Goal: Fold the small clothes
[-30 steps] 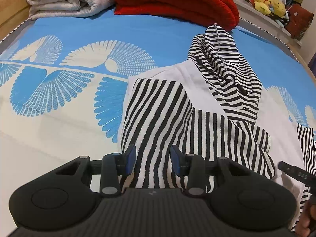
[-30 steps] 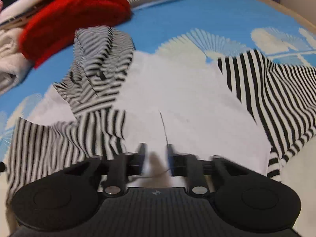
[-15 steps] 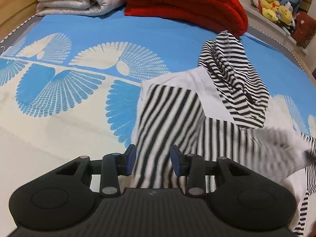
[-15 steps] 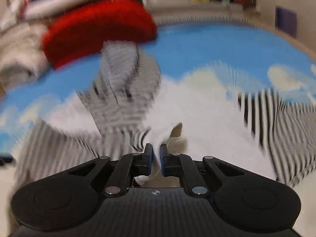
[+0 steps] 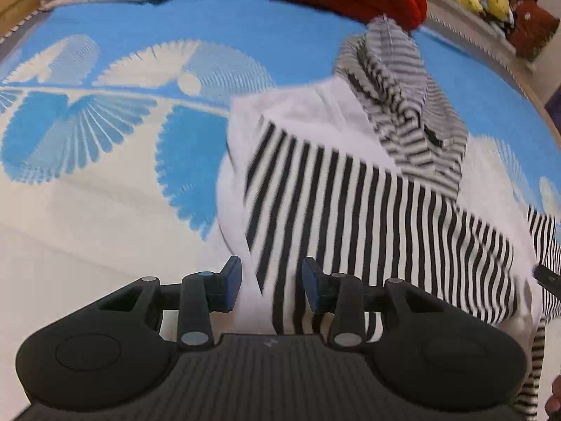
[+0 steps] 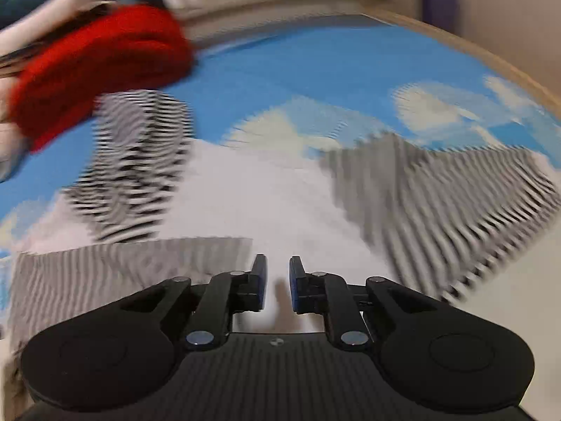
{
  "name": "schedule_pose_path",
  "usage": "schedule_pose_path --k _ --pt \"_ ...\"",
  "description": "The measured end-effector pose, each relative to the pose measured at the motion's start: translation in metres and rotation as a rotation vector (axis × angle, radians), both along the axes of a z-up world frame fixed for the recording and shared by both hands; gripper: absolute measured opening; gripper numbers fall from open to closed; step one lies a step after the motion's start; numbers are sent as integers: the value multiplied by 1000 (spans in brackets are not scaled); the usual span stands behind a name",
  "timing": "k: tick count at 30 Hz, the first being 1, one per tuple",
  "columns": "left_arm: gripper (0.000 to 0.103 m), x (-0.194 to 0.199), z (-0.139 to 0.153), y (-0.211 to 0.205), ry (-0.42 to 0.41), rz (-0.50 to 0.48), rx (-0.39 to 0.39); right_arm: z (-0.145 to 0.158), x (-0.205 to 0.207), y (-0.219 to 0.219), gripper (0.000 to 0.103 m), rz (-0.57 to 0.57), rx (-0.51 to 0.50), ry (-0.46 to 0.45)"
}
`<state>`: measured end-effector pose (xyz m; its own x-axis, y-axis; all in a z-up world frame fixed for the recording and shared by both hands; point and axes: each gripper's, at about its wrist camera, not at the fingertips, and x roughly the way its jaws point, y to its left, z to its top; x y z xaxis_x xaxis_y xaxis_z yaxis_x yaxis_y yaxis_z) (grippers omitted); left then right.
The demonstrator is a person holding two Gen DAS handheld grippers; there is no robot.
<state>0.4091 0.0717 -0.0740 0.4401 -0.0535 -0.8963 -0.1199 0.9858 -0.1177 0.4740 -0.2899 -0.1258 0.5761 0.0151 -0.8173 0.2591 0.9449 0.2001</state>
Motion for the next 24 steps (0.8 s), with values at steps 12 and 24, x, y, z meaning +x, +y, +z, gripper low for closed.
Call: schedule_pose_path --k 12,24 --pt "50 -6 -40 -4 120 -1 -89 -34 7 -13 44 -3 40 207" --pt "55 -17 21 -54 -38 -126 4 5 -32 -93 44 -175 13 -6"
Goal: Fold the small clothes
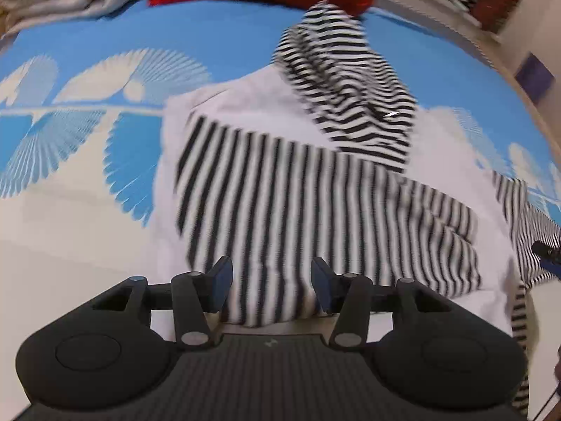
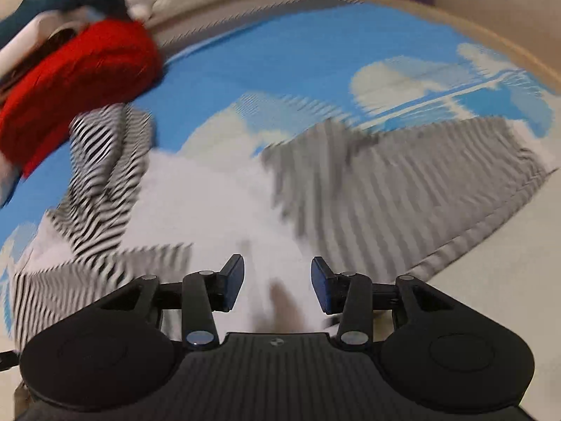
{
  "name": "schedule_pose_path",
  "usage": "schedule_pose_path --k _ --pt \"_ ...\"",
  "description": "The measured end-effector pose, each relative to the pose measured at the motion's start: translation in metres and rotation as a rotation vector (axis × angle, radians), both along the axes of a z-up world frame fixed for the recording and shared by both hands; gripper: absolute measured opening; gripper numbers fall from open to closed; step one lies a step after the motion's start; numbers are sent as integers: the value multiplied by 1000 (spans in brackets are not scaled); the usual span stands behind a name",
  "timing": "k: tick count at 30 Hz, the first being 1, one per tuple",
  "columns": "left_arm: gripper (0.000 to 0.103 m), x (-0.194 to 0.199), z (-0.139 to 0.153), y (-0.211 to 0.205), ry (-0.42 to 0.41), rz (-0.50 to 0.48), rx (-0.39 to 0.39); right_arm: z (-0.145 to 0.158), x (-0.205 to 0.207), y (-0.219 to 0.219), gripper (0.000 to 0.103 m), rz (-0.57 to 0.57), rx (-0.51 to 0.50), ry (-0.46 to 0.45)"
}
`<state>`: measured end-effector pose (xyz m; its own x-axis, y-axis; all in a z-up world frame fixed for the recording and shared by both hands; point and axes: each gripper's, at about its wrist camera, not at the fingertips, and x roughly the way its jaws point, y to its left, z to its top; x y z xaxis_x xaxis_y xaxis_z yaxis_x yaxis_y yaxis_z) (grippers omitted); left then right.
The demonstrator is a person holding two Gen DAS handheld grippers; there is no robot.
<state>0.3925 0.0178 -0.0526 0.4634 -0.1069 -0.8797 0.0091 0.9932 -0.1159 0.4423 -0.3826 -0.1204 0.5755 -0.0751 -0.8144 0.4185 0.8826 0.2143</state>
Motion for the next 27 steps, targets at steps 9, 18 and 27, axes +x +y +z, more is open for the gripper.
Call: schedule_pose_path --k 9,18,27 --pt "55 -8 3 -22 -12 -65 22 -19 -47 -131 0 -311 -25 -73" --pt "55 -4 -2 -19 1 -62 24 -60 -63 -213 51 -563 62 -79" --pt "55 -2 -5 -14 7 -56 30 -86 -57 -231 29 -640 174 -190"
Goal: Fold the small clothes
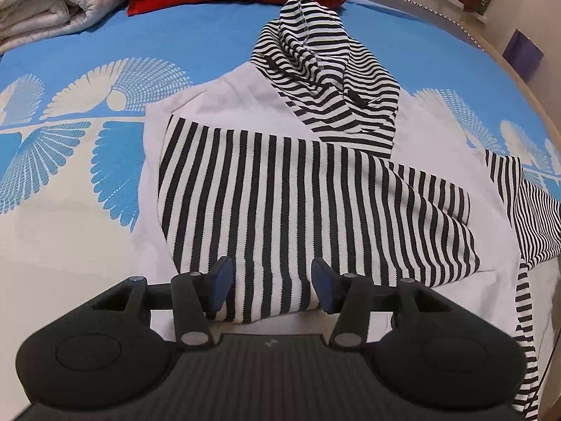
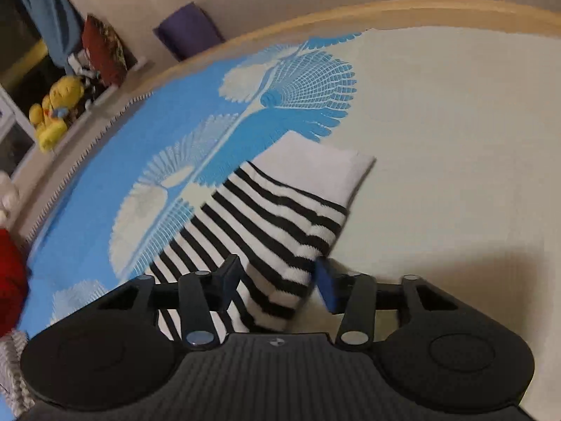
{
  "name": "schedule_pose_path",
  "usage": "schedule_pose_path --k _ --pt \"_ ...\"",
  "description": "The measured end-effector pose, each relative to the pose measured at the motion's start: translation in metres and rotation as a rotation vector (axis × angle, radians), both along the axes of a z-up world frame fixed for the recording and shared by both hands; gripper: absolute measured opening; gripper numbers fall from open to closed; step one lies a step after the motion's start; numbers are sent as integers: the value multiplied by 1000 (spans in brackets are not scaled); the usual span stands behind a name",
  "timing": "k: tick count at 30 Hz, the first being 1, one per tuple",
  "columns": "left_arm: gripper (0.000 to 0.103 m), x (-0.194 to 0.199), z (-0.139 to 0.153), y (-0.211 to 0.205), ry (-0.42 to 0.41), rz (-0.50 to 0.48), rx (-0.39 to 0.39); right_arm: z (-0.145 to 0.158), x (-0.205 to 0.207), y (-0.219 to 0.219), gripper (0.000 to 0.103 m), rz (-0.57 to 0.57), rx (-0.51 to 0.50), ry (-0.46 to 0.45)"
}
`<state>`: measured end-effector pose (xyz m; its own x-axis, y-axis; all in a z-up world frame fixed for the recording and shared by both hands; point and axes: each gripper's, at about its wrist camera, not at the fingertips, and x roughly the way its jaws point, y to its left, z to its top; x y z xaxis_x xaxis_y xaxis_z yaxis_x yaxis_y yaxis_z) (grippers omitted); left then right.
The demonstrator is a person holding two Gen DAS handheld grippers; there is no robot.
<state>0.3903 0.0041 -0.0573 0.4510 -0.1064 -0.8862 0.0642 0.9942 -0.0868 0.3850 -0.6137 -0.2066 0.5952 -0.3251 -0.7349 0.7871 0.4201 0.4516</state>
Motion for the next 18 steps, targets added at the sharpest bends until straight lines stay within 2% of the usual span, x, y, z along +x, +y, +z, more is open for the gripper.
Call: schedule_pose_path --k 1,6,7,10,12,14,18 --pt "55 0 0 0 0 0 0 -3 -1 -1 21 -15 14 -14" --pt "55 -1 1 2 -1 2 -5 -8 -10 -5 12 -82 54 -72" --pt "55 -1 1 3 -1 4 -6 -7 -10 -5 7 -90 52 -72" --pt "55 0 2 6 0 10 -10 7 -6 1 3 -102 -3 -68" --pt "55 1 5 11 -3 19 -20 29 3 13 3 -76 -83 -57" --pt "55 2 7 17 -4 36 -34 59 20 35 3 -1 -213 -23" --pt "55 6 16 38 -10 95 -72 120 58 116 3 269 -520 -13"
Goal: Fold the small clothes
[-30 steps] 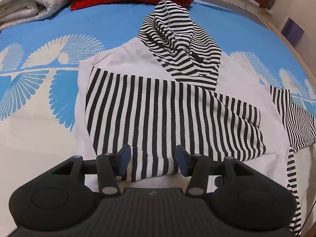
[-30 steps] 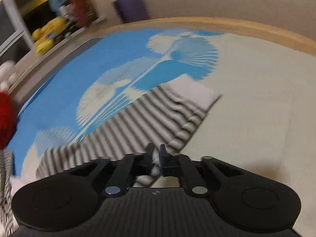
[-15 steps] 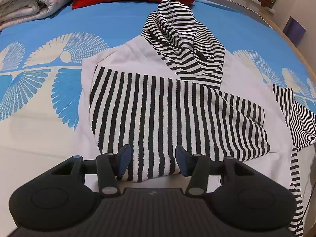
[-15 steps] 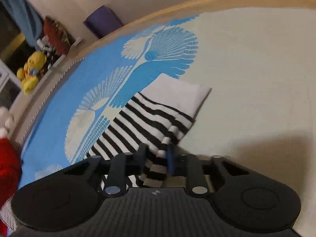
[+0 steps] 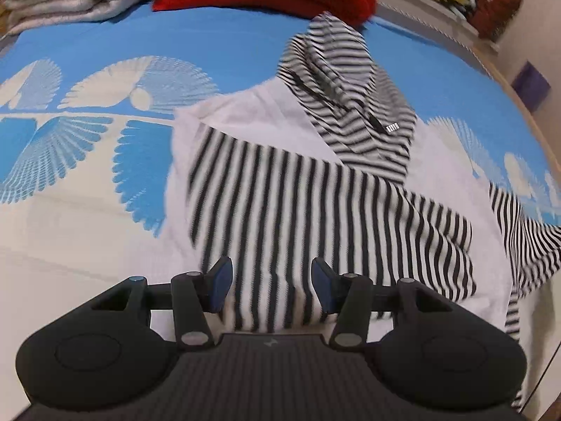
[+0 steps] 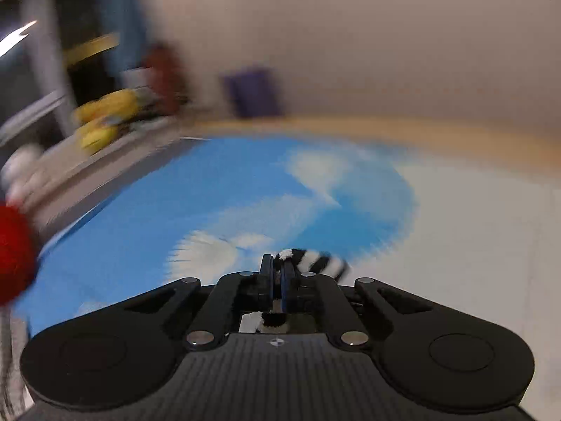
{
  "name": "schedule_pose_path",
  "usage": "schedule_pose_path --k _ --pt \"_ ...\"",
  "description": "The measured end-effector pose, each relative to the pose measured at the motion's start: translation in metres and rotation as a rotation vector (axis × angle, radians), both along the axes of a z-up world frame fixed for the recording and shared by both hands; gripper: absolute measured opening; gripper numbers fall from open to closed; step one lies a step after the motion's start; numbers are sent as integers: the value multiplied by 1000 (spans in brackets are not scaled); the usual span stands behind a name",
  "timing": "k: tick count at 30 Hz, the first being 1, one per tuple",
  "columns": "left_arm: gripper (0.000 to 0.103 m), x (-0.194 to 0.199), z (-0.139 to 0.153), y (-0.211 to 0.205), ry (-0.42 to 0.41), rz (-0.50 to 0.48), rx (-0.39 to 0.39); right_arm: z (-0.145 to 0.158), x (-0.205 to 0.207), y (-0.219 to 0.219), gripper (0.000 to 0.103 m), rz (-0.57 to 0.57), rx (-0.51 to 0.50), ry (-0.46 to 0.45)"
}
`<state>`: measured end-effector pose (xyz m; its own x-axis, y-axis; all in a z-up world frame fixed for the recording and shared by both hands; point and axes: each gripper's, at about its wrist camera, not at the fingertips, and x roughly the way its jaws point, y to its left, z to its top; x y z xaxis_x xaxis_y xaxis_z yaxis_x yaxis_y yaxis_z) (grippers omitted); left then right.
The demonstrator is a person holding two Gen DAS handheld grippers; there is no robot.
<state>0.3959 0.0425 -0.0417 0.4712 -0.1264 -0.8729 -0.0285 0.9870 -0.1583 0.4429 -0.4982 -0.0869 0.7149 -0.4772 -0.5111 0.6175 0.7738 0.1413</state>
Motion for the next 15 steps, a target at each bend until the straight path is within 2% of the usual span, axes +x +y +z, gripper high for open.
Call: schedule_pose_path --k 4,6,8,10,11,13,15 --pt "55 3 14 29 -21 70 -42 49 19 128 3 385 -230 -36" --pt "55 3 19 47 -28 109 -60 61 19 197 3 601 -270 -63" --pt "55 4 24 62 -35 141 -75 60 17 266 5 834 -242 -38" --pt "55 3 27 75 -37 169 -91 39 11 328 9 1073 -163 75" --pt "55 4 29 82 -37 184 -104 27 7 348 11 1149 -126 140" --pt "55 4 29 88 -33 199 -124 4 -7 381 12 1272 -80 279" --pt "55 3 27 91 -21 202 -145 -4 -22 391 12 1312 -81 348"
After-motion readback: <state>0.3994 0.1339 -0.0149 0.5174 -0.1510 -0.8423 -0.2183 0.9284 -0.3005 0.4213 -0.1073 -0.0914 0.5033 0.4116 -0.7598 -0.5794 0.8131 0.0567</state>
